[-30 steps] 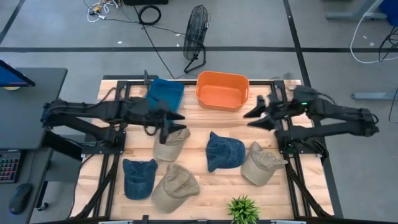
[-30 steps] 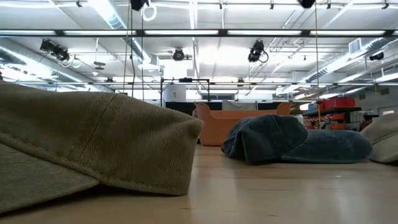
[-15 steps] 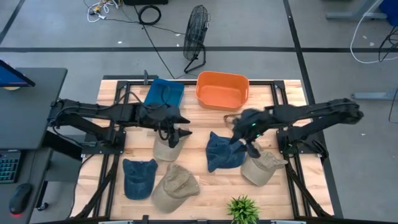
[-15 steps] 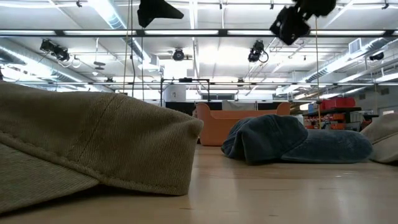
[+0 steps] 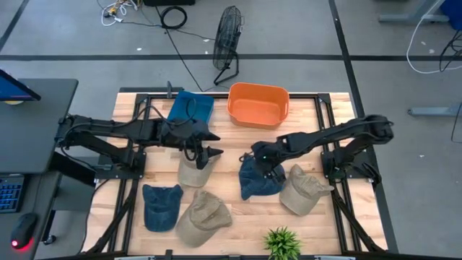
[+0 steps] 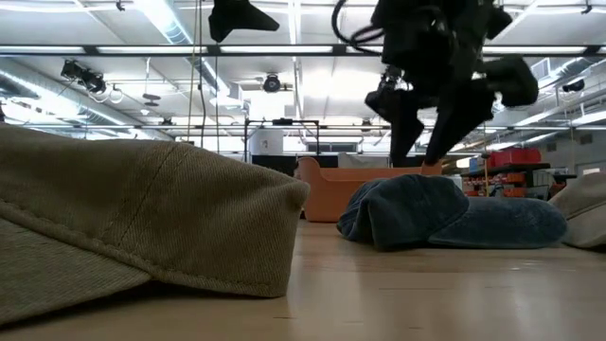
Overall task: Pick & Place hat
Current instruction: Put the right blue cap into the orange bin
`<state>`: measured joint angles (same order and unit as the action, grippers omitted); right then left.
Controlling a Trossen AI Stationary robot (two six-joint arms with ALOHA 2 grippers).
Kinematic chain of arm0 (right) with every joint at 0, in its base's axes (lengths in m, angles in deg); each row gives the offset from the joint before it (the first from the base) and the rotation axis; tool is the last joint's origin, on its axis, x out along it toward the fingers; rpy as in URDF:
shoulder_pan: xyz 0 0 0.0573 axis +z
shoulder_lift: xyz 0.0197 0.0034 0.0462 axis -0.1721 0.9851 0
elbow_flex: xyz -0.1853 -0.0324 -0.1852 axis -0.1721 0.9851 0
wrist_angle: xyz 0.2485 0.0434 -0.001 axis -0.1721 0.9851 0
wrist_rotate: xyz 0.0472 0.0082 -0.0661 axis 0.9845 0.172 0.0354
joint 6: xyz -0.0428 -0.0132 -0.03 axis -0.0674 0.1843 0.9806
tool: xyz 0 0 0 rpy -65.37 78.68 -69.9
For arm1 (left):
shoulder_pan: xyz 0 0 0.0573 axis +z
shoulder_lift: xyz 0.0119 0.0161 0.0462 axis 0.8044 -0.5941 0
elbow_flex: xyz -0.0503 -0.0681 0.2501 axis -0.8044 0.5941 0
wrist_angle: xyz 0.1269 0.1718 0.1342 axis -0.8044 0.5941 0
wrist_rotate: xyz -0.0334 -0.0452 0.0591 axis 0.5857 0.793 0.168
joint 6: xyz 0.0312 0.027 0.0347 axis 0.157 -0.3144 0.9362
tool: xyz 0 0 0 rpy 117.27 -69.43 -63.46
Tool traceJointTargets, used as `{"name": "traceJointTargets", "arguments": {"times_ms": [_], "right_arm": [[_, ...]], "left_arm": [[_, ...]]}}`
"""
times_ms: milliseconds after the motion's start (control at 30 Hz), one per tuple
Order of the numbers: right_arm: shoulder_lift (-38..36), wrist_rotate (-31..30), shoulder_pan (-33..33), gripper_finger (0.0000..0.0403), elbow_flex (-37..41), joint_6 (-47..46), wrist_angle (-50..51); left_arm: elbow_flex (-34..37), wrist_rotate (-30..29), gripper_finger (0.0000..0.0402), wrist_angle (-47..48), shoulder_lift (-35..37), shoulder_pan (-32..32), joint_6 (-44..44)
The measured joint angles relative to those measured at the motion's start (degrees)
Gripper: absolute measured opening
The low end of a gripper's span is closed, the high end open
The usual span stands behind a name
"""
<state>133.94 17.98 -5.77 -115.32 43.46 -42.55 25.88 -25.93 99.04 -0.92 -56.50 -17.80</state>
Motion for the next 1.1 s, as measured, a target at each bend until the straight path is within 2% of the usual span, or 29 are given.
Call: {"name": "traceJointTargets", "arguments": {"times_ms": [300, 500, 667, 900, 967, 1100], "right_arm": [[8.18, -6.37, -1.89, 0.0217, 0.00, 1.65, -5.50], [13.05, -5.51, -3.57, 0.0207, -0.29, -2.93, -5.21], [15.68, -5.08, -3.78, 0.0153, -0.32, -4.90, -5.41], [16.22, -5.96, -4.05, 0.0023, -0.23, -9.03, -7.32], [16.25, -5.97, -4.07, 0.0011, -0.21, -11.20, -7.82], [15.29, -4.42, -4.10, 0.0018, -0.58, -17.70, -7.50]], "left_arm": [[0.02, 0.01, 0.0264, 0.07, 0.00, -0.03, -0.17], [0.02, 0.02, 0.0264, 0.08, 0.00, -0.27, 0.00], [0.07, 0.02, 0.0264, 0.11, 0.00, -0.27, 0.25], [0.07, 0.04, 0.0264, 0.17, 0.00, -0.27, 0.28], [0.07, 0.02, 0.0264, 0.17, 0.00, -0.27, 0.26], [0.07, 0.04, 0.0264, 0.17, 0.00, -0.27, 0.26]]}}
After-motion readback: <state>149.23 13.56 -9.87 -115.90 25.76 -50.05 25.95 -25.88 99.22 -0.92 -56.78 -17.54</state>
